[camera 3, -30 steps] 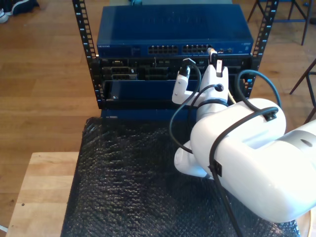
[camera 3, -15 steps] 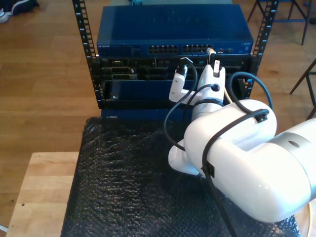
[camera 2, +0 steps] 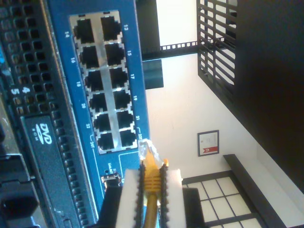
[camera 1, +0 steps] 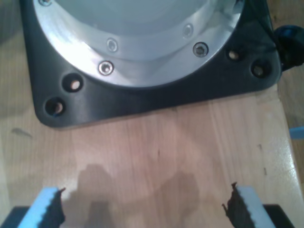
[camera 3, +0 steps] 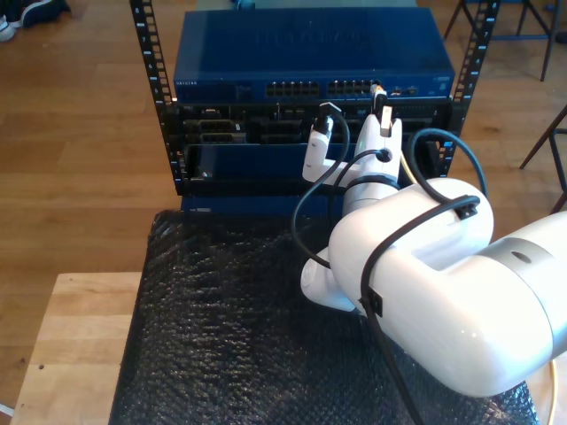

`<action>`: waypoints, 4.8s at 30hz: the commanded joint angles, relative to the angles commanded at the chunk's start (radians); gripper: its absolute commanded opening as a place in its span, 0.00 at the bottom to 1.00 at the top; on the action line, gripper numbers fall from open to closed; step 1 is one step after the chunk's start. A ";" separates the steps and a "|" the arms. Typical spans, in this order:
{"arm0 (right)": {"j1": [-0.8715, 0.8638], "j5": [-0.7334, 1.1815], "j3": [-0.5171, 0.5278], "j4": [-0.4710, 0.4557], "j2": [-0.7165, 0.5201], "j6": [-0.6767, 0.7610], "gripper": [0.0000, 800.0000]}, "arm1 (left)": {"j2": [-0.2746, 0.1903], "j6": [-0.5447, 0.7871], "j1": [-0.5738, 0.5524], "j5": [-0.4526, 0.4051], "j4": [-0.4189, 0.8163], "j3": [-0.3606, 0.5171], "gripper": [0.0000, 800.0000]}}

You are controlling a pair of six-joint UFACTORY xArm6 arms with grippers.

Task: Grab the cable and plug it in

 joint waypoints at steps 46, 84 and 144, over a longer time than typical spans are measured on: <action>-0.029 0.026 -0.038 -0.009 0.028 -0.014 0.00 | 0.000 0.000 0.000 0.000 0.000 0.000 1.00; -0.026 0.029 -0.041 -0.032 0.029 -0.005 0.00 | 0.000 0.000 0.000 0.000 0.000 0.000 1.00; -0.038 0.052 -0.089 -0.049 0.057 0.003 0.00 | 0.000 0.000 0.000 0.000 0.000 0.000 1.00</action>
